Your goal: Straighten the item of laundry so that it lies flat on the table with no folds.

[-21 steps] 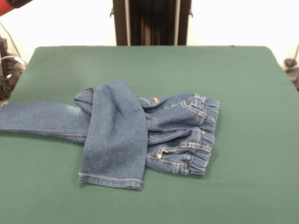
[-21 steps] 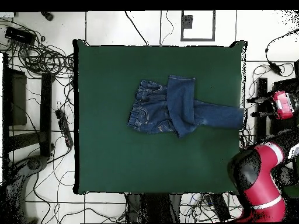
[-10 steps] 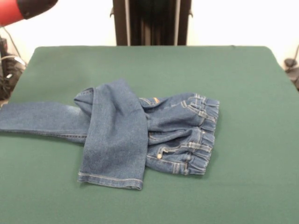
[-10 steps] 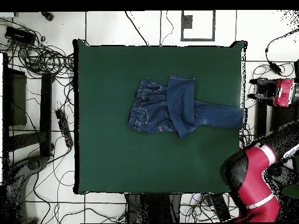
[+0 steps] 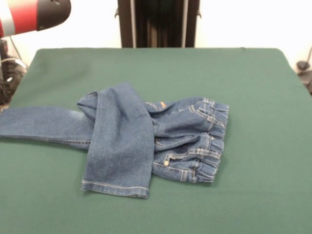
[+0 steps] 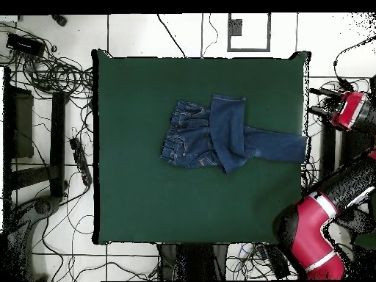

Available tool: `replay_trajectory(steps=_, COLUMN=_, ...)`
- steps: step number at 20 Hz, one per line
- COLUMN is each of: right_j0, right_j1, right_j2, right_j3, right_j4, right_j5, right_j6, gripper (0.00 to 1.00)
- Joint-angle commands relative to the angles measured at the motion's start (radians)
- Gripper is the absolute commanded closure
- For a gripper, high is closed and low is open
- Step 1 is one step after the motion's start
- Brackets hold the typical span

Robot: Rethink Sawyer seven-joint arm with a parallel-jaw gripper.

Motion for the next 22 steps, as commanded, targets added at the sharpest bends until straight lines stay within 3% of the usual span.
replay_trajectory(steps=1, right_j0=0.031, right_j1=0.033, right_j2=-0.300, right_j3=0.236, right_j4=0.088, right_j5=-0.247, right_j6=0.564, gripper=0.00)
replay_trajectory(steps=6, right_j0=0.026, right_j1=-0.007, right_j2=-0.384, right_j3=0.278, right_j4=0.097, right_j5=-0.453, right_j6=0.677, gripper=0.00)
replay_trajectory(steps=13, right_j0=0.026, right_j1=-0.092, right_j2=-0.493, right_j3=0.341, right_j4=0.120, right_j5=-0.630, right_j6=0.865, gripper=0.00)
replay_trajectory(steps=18, right_j0=0.035, right_j1=-0.141, right_j2=-0.557, right_j3=0.368, right_j4=0.183, right_j5=-0.660, right_j6=0.977, gripper=0.00)
replay_trajectory(steps=22, right_j0=0.050, right_j1=-0.165, right_j2=-0.610, right_j3=0.348, right_j4=0.293, right_j5=-0.644, right_j6=1.022, gripper=0.00)
